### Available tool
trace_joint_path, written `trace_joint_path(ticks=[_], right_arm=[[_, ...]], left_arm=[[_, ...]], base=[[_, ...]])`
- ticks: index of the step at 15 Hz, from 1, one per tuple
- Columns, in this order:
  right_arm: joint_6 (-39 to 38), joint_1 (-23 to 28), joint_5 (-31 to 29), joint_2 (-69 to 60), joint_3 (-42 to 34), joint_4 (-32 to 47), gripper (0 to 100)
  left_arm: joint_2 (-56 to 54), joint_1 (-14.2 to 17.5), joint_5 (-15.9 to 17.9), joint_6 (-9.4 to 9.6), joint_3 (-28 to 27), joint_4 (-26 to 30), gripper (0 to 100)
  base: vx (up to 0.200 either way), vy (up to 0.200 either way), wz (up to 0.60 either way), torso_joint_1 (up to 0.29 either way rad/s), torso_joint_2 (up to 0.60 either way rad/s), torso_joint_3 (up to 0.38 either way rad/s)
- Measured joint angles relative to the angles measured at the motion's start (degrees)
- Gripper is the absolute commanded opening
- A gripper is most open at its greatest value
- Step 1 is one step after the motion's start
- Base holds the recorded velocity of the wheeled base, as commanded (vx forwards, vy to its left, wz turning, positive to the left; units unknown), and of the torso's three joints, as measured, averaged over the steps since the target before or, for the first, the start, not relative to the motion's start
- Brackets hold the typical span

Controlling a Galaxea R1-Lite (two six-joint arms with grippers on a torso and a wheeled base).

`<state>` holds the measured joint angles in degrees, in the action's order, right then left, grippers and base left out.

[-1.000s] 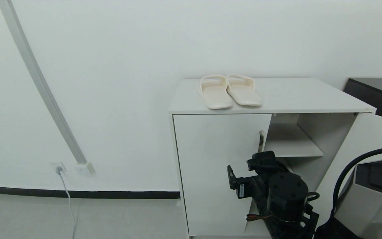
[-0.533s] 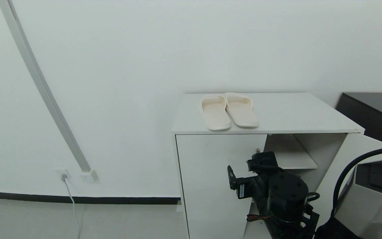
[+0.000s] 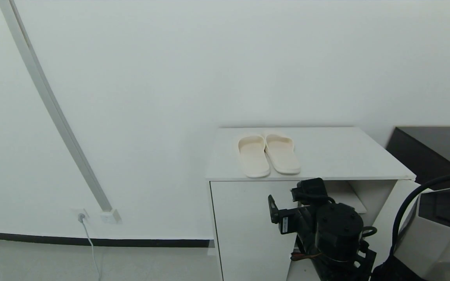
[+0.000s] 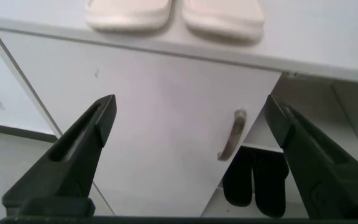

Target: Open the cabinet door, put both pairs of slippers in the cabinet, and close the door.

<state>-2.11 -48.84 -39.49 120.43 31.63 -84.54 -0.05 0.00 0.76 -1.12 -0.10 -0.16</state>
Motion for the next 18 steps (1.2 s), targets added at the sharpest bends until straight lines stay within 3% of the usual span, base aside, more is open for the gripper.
trace_joint_path(ticks=[8, 12, 14, 18], right_arm=[[-0.16, -0.02, 0.38, 0.02, -0.02, -0.11, 100], [0.06, 0.16, 3.79, 0.05, -0.35, -1.54, 100], [0.28, 1.07, 4.24, -0.06, 2.07, 3.36, 100], [-2.79, 2.50, 4.29, -3.60, 15.19, 30.32, 100]], left_arm=[[0.00, 0.00, 0.02, 0.00, 0.00, 0.02, 0], [0.00, 0.00, 0.02, 0.06, 0.00, 0.02, 0], [0.00, 0.00, 0.02, 0.23, 0.00, 0.00, 0], [0.00, 0.00, 0.02, 0.26, 0.07, 0.00, 0]], base=[[0.000, 0.000, 0.00, 0.212, -0.46, -0.255], [0.000, 0.000, 0.00, 0.043, -0.09, -0.049], [0.000, 0.000, 0.00, 0.000, 0.00, 0.000], [0.000, 0.000, 0.00, 0.000, 0.00, 0.000]])
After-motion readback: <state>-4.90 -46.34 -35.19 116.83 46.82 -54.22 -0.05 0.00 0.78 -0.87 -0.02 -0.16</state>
